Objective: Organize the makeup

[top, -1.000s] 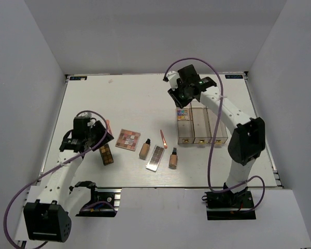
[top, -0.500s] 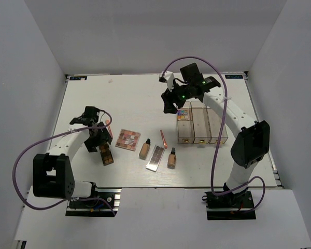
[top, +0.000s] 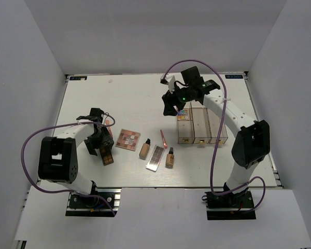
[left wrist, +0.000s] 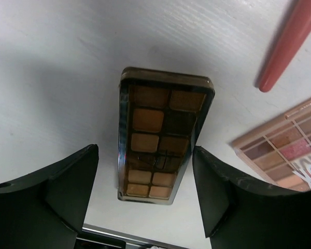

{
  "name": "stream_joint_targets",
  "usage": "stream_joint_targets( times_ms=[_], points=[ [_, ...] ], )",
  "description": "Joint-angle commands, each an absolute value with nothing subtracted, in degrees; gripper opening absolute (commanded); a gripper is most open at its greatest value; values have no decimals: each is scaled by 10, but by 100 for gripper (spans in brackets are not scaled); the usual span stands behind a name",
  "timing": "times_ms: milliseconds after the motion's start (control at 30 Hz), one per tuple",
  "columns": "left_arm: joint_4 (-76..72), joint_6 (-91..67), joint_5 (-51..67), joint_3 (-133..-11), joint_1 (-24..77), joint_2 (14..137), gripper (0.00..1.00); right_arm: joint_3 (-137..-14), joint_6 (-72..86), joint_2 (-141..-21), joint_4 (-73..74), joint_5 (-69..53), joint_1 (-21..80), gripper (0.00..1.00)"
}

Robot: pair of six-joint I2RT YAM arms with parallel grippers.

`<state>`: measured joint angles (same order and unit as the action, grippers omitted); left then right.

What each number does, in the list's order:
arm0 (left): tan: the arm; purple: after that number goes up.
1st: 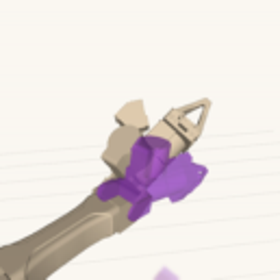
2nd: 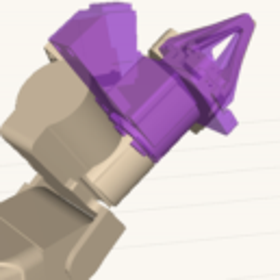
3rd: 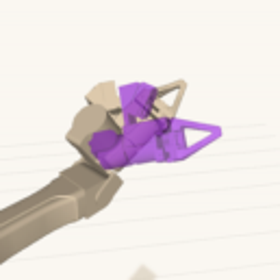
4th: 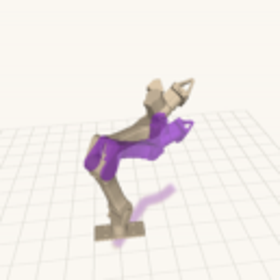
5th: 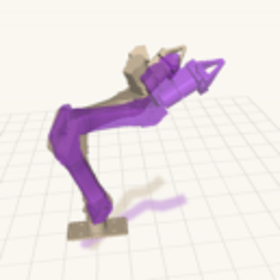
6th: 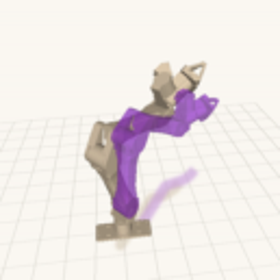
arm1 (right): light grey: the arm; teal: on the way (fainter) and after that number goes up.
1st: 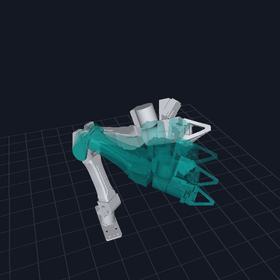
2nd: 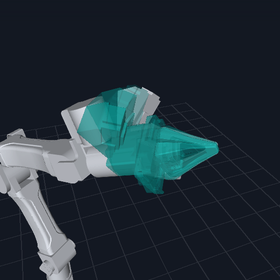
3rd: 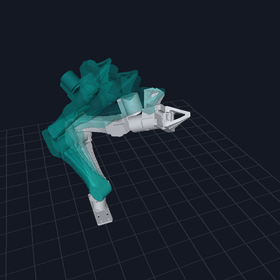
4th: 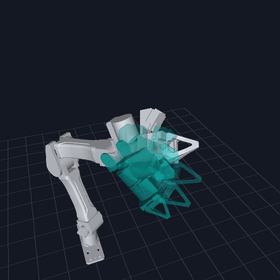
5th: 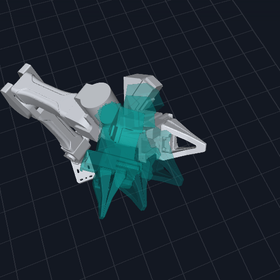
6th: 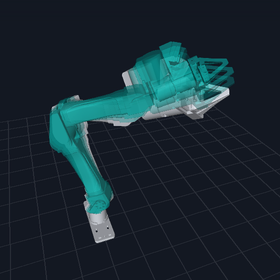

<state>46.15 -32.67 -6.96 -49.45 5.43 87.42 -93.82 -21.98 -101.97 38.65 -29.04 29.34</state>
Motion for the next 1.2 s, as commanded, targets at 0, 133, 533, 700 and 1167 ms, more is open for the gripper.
stream_joint_targets(
  times_ms=[0,133,533,700,1167],
  points=[
    [436,-317,-83,-502,57,884,82,-933,-207,-989,360,-311,287,69],
    [422,-316,-85,-488,62,900,73,-929,-202,-988,358,-316,280,69],
    [463,-302,-32,-544,68,769,32,-924,-197,-979,355,-327,260,69],
    [386,-265,145,-577,73,727,27,-926,-189,-980,350,-321,251,68],
    [227,-352,281,-829,217,971,25,-895,-105,-919,253,-144,178,50]
  ],
)
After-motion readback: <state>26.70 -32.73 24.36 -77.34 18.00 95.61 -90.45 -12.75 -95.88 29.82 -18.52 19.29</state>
